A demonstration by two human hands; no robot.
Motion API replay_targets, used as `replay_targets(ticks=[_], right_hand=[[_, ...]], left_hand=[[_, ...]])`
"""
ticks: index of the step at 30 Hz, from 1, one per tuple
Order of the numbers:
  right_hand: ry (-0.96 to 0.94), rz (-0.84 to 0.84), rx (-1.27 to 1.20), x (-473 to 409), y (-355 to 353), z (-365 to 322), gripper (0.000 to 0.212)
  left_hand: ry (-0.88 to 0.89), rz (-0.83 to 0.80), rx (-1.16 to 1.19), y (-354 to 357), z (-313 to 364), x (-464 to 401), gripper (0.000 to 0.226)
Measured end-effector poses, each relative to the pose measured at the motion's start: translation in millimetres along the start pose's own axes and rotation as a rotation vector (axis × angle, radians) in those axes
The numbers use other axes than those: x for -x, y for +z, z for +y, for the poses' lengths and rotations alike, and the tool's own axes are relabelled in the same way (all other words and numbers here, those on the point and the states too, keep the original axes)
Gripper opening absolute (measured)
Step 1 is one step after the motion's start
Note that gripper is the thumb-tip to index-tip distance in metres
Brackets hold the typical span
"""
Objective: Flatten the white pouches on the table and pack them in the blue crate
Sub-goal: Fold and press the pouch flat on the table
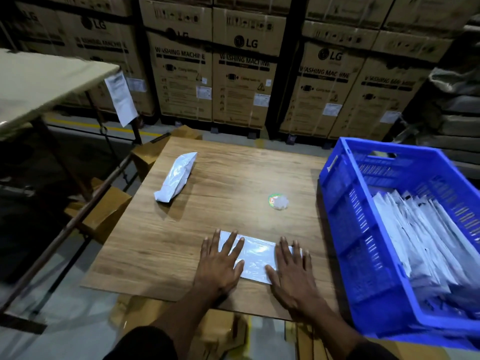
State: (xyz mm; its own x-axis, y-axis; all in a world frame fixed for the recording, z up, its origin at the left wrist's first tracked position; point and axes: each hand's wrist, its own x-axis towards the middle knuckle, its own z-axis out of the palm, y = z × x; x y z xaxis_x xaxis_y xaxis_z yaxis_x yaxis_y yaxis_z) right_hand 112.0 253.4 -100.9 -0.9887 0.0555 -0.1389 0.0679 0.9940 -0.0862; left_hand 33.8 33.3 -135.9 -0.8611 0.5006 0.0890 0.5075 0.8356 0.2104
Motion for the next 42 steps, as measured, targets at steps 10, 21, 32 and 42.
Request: replay_targets(ticks=[10, 21, 32, 42], right_hand=[[-0.274, 0.023, 0.034, 4, 6, -20, 0.072], [-0.310, 0.260, 0.104, -6, 8, -28, 0.011], [-0.389, 0.367, 0.010, 5, -16, -28, 0.020], [-0.782, 0.387, 0.126, -10, -40, -14, 0.016]], left_hand=[[-0.011, -0.029, -0.010, 0, -3, -2, 0.062], [0.082, -0.025, -0.087, -8, -7, 6, 0.080], [0.165, 0.053, -0.205, -20, -9, 8, 0.042], [0.079, 0.193, -0.177, -50, -14, -2, 0.055]])
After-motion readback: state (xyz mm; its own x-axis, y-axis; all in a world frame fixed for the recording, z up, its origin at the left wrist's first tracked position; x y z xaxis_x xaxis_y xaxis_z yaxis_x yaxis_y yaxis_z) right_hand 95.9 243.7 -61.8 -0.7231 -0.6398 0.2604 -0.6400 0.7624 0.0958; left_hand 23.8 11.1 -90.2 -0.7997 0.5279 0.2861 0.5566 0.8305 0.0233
